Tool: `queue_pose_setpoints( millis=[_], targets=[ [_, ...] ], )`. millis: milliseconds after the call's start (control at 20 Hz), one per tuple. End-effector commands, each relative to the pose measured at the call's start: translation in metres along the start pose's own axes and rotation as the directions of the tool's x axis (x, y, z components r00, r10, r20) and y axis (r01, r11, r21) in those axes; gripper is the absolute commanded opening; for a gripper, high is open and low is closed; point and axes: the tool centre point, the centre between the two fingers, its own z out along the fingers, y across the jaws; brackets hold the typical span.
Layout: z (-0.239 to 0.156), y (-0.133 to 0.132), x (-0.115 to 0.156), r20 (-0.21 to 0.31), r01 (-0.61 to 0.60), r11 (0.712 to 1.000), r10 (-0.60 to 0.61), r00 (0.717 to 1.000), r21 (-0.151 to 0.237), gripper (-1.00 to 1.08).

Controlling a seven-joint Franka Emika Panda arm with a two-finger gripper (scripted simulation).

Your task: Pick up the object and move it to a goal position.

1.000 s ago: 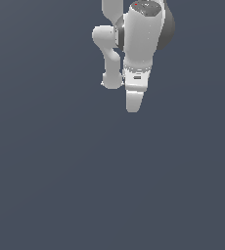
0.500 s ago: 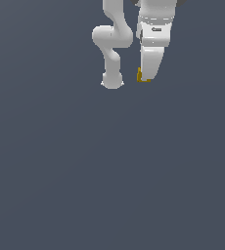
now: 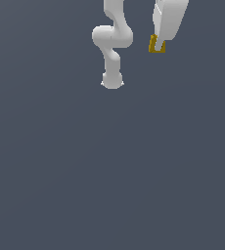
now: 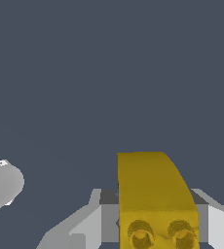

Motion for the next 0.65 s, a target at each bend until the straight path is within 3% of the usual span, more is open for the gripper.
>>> queue_pose_setpoints(
  millis=[0,600],
  targets=[
    [-0.016,-0.004,0.004,0.0,-0.001,1.0,0.001,1.0,0.001,-1.0],
    [-0.045,-0.009,0.012,0.0,-0.003,1.0,0.003,1.0,0.001,-1.0]
  ],
)
